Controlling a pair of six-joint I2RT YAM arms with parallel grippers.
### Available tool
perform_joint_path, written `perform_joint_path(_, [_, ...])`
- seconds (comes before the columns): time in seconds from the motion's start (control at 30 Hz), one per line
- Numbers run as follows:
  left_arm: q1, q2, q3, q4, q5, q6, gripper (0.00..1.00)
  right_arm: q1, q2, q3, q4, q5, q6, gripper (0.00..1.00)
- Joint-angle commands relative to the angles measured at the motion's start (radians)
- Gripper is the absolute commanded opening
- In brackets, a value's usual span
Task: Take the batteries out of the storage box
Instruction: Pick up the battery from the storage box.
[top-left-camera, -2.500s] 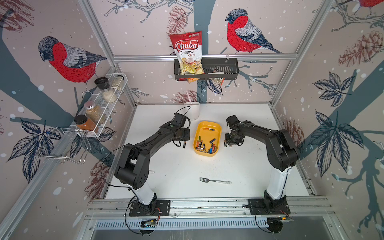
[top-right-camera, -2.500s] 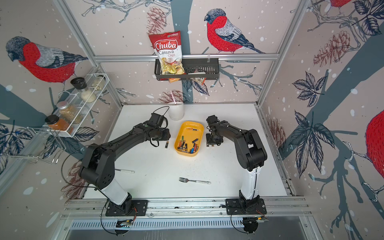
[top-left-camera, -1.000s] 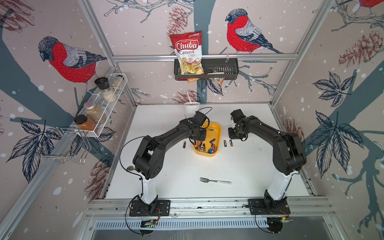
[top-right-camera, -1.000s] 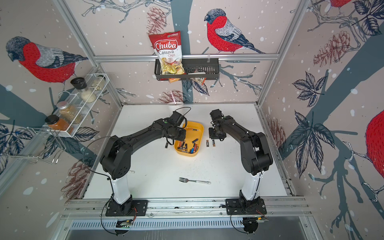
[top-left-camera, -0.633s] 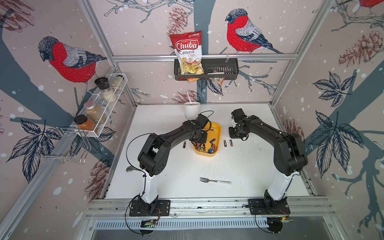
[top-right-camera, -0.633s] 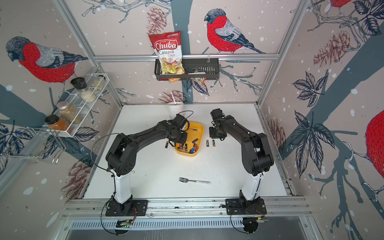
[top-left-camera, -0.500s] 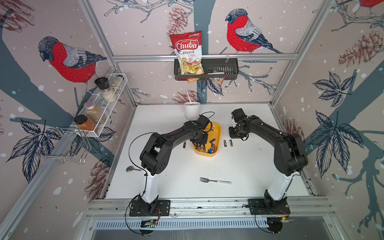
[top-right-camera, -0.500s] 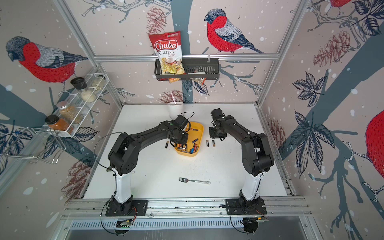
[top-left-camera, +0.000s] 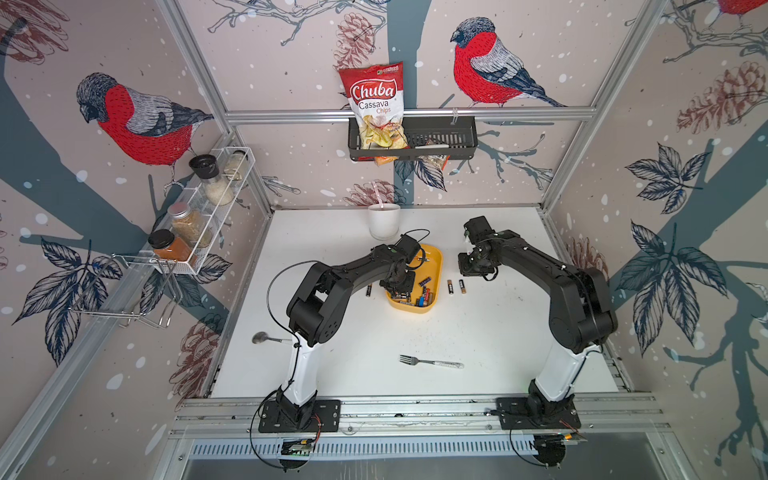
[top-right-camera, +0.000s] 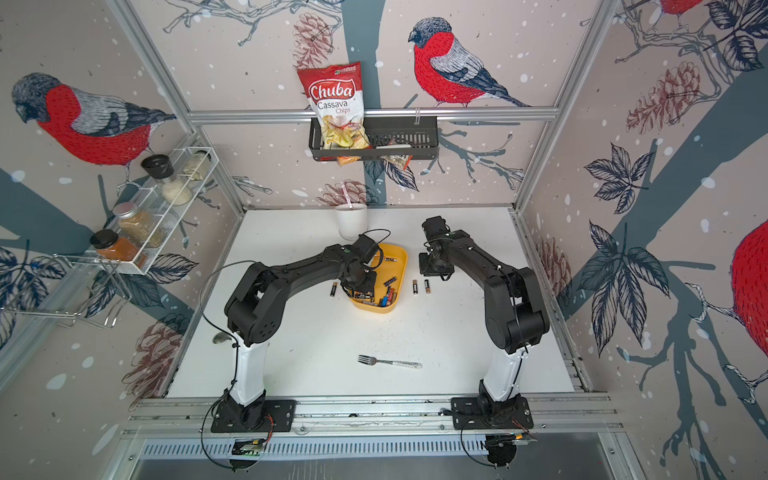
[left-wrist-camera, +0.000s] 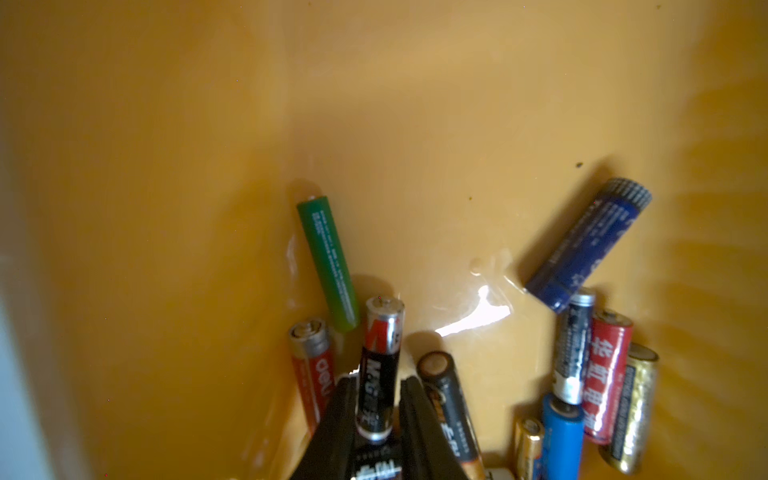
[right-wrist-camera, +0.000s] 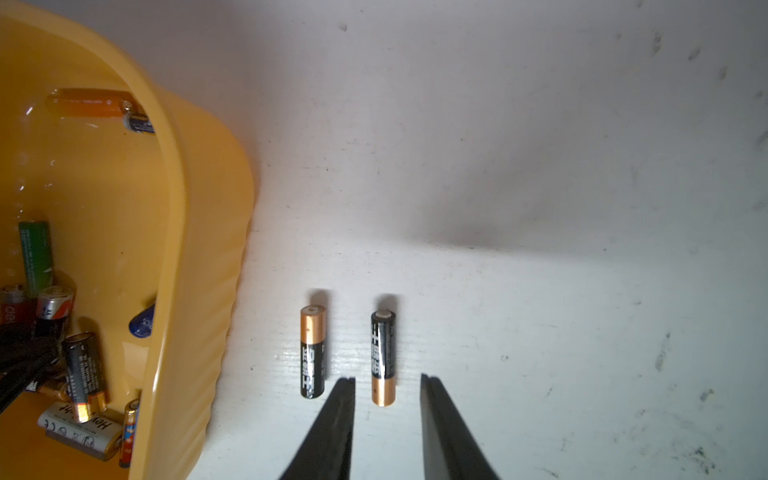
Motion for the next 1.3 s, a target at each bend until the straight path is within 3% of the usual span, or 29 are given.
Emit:
perform_joint_path(0.0, [-0.002,0.007,0.004,-0.003,-0.015,0.009,0.24,-0.003,-0.011,0.002,-0.019,-0.008,-0.002,0.33])
perform_joint_path(0.7, [-0.002,0.011,0.017,0.008,0.014,0.008,0.12,-0.004,-0.018,0.024,-0.027,-0.018,0.007,0.33])
perform_joint_path(1.27, [0.017,-0.077,0.027,0.006,0.051,-0.005,0.12,0.028,-0.002,0.075,-0.037,-0.022,0.018,0.33])
